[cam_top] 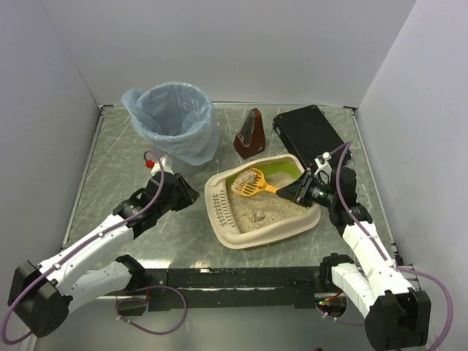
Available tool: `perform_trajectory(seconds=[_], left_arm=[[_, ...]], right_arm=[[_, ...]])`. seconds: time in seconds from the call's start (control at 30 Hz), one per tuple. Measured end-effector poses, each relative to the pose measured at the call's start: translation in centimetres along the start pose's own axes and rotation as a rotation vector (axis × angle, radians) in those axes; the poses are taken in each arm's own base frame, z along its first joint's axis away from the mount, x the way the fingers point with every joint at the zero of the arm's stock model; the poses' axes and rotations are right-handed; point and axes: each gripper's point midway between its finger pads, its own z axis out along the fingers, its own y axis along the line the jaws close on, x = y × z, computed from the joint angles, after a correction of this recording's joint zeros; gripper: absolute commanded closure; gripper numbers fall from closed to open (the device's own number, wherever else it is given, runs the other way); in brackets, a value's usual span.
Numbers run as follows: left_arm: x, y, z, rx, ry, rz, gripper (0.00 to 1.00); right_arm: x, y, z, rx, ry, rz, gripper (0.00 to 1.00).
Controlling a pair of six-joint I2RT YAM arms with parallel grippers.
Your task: Clean the litter box
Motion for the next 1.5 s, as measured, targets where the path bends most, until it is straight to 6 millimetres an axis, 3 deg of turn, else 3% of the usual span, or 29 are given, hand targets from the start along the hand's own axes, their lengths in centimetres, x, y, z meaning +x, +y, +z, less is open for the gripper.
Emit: perform_trajectory(seconds=[0.07,0.13,0.27,0.3,0.53,0.73,1.2,1.5], left_arm=[[-0.1,-0.1,0.1,-0.002,-0.001,0.004,0.34],[0.0,-0.2,0.2,0.001,0.006,0.007,0.28],[0.5,-0.5,0.9,0.007,0.035,0.021,0.02],[0.7,-0.6,1.1,0.011,0.046,0.027,0.01],[1.8,-1.5,2.5,0.039,0.110,0.055,0.03],[2.0,-2.4,3.4,0.065,0.138,0.076,0.03],[1.5,-4.1,4.2,0.102,0.155,0.115,0.03],[0.9,-5.3,4.4,0.123,0.155,0.127,0.03]], right_arm=[[0.0,-0.3,-0.3,0.019,-0.006,0.001,1.00],[-0.1,-0.6,-0.8,0.040,-0.025,-0.004,1.00],[-0.4,-0.6,-2.2,0.059,-0.068,-0.024,1.00],[-0.3,-0.6,-2.5,0.060,-0.073,-0.028,1.00],[-1.1,0.3,-5.2,0.027,-0.166,-0.042,1.00],[-0.2,0.5,-6.3,-0.034,-0.191,-0.030,1.00],[1.2,0.5,-6.3,-0.180,-0.186,0.045,1.00],[0.8,0.6,-6.3,-0.213,-0.200,0.125,1.00]])
